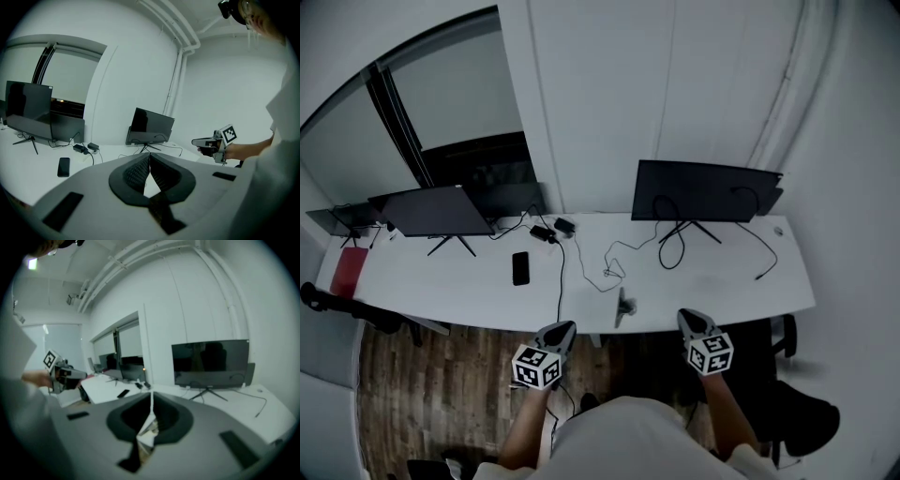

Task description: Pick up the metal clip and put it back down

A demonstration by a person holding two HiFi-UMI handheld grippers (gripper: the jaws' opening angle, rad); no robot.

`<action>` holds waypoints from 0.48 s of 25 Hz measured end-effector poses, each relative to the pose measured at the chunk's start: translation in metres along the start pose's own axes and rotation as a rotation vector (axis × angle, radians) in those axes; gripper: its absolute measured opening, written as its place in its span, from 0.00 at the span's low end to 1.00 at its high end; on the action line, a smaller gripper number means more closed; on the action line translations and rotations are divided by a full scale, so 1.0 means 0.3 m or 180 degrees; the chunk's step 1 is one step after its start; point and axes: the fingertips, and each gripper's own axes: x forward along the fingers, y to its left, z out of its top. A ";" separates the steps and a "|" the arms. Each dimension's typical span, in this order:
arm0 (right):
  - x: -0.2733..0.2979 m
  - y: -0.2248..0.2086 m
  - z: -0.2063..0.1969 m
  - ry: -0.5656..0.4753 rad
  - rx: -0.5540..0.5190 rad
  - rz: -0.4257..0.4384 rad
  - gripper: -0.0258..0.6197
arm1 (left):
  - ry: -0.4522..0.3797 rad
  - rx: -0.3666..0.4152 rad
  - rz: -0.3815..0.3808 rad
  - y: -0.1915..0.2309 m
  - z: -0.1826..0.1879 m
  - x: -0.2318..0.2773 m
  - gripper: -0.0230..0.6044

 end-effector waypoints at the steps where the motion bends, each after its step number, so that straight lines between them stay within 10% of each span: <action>1: 0.001 0.007 0.002 0.0001 -0.0001 -0.0013 0.10 | -0.0002 -0.0009 -0.0011 0.005 0.001 -0.003 0.09; 12: 0.026 0.061 0.009 0.0019 0.0006 -0.0048 0.10 | -0.0033 -0.0060 -0.0070 0.044 0.018 -0.015 0.09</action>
